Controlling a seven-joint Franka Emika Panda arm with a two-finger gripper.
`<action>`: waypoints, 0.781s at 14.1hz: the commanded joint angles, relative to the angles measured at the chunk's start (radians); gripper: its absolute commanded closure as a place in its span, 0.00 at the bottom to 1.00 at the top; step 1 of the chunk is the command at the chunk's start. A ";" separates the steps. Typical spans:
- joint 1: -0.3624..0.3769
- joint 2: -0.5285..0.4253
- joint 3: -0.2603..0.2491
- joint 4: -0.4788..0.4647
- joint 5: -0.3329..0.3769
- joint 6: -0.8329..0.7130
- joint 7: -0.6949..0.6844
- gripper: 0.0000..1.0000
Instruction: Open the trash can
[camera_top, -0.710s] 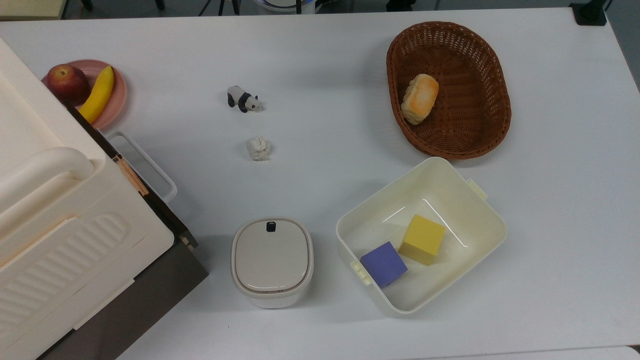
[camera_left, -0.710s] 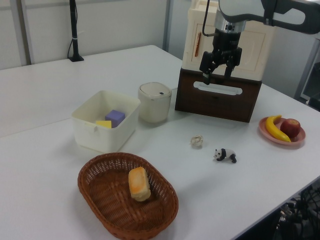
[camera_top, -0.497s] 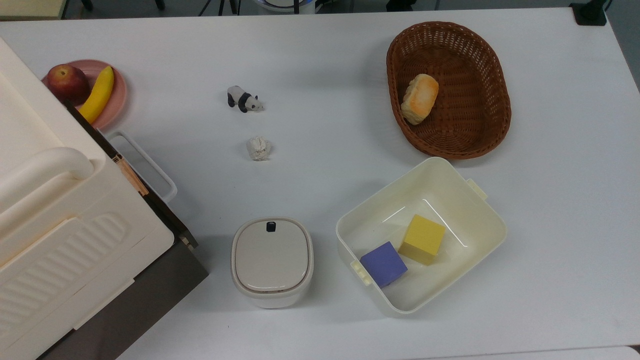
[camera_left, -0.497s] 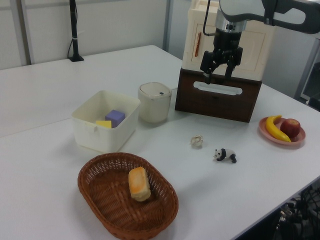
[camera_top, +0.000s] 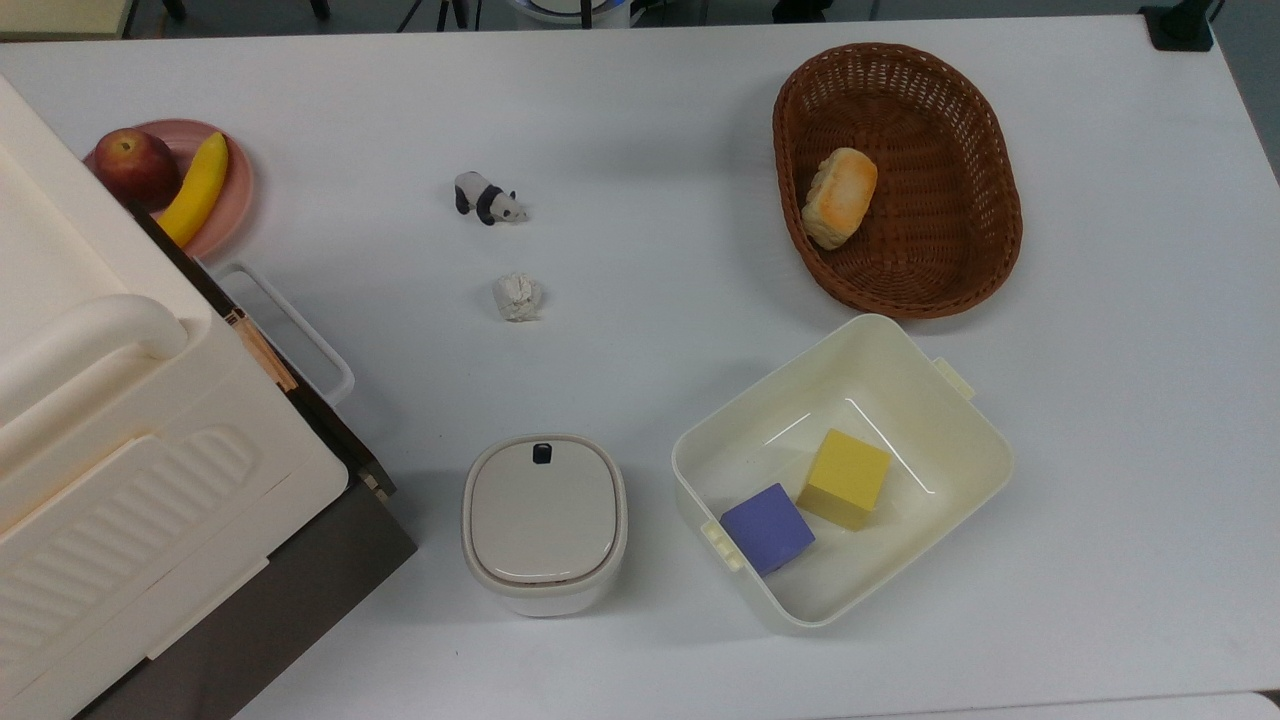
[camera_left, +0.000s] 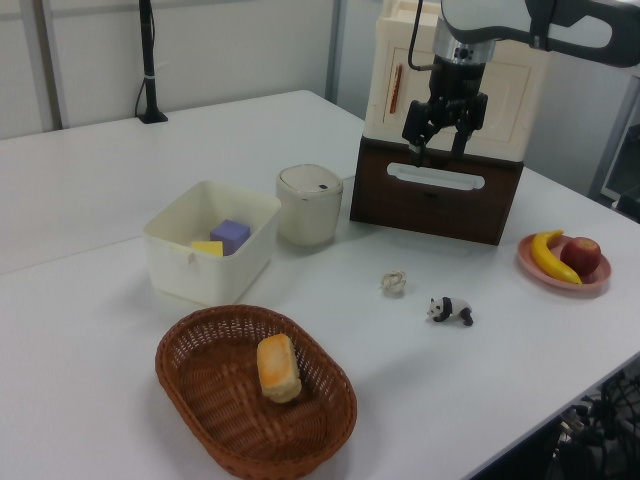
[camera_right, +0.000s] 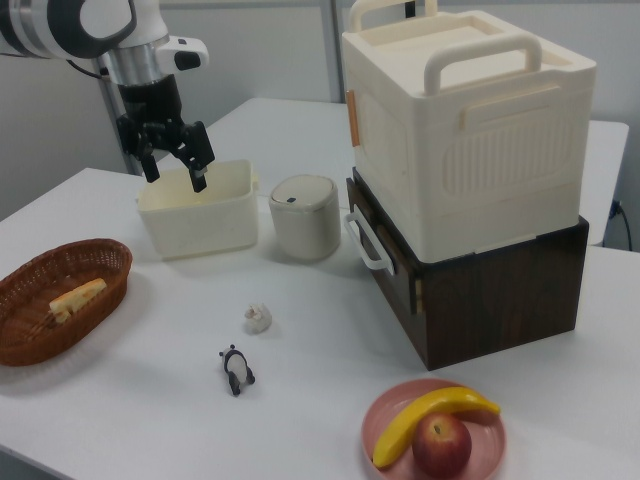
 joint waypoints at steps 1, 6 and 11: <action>-0.005 -0.005 0.005 -0.005 0.028 0.020 0.005 0.00; -0.008 0.004 0.023 -0.008 0.026 0.027 -0.001 0.09; -0.021 0.001 0.051 -0.014 0.017 0.032 0.016 0.90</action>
